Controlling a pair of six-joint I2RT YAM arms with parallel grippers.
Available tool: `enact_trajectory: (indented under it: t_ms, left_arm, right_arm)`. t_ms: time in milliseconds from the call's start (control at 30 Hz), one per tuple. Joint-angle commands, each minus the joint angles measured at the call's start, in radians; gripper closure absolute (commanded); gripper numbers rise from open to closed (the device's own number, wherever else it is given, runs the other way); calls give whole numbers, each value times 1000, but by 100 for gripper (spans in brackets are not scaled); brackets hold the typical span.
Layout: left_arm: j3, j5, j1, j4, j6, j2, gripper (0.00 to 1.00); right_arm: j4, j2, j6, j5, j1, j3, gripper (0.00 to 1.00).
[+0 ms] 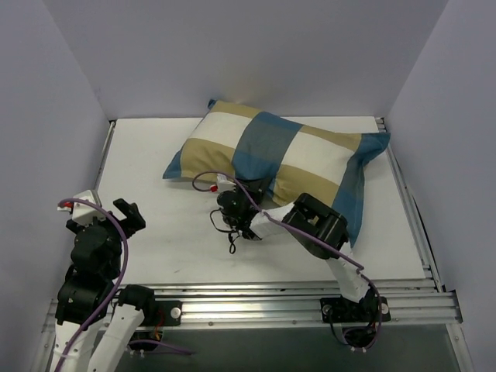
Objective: Remove the pillowcase from the pillow
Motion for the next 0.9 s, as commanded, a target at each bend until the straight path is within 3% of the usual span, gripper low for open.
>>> enact_trajectory:
  t_ms: [0,33,100,333,500,633,733,867]
  left_arm:
    - [6,40,8,55,-2,-5,6]
    - [10,51,8,54,-2,-2,6]
    - [21,76,8,43,-6,6,6]
    - [169,146,7,-61,-11,23,6]
    - [355,218,7,-110,46,70,6]
    - [433,321,7,-156,66,125,6]
    - [450,367,7,-178,69,173,6]
    - [421,410,7,-189,50,224,6]
  right_arm:
    - [-573,-244,343,-36,83,181,100]
    - [-802,-273,676,-173,90,258,100]
    - [-1181,-335,887,-335,90,469,100]
    - [-1569,-392,1084,-613,208,871,100]
    - [-1596,-454,1265,-846,221,1029,100]
    - [-1484,-575,1447,-984,163,934,100]
    - [-1430,-623,1614,-1136,8,819,100]
    - [-1431,-625,1713,-1208,-132,692,93]
